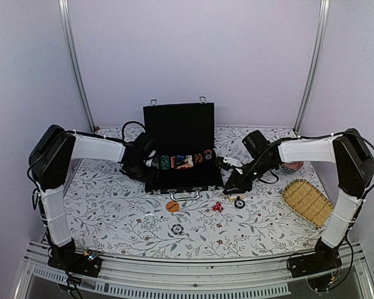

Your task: Pack up texas hold em set

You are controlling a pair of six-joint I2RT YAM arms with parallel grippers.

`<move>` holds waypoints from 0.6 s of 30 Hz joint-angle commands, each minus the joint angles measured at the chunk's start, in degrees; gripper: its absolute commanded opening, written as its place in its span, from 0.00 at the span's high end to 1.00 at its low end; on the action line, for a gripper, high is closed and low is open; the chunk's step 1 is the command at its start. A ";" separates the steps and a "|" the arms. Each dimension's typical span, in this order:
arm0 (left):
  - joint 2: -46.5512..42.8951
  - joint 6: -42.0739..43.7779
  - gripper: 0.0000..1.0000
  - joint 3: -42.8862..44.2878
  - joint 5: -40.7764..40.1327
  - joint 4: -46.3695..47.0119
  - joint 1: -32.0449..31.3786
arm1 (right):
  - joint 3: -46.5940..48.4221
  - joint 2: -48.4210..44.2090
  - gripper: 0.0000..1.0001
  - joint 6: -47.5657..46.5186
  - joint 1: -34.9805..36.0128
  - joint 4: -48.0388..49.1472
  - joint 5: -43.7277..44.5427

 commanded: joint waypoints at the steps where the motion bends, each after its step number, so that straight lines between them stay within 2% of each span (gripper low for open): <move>1: 1.33 1.35 0.41 -0.50 -2.44 1.24 1.91 | 1.61 1.74 0.69 -0.55 -0.13 -0.71 -0.94; 8: 0.62 6.09 0.43 -1.42 -0.37 4.17 2.41 | 1.94 1.93 0.69 -0.56 -0.09 -0.93 -1.00; 14: -0.49 7.26 0.42 0.91 4.39 -2.21 2.24 | 1.93 1.95 0.69 -0.68 -0.08 -1.25 -1.04; 18: -3.16 7.31 0.42 0.39 3.08 -6.11 2.27 | 1.97 2.05 0.69 -0.87 -0.11 -1.36 -1.26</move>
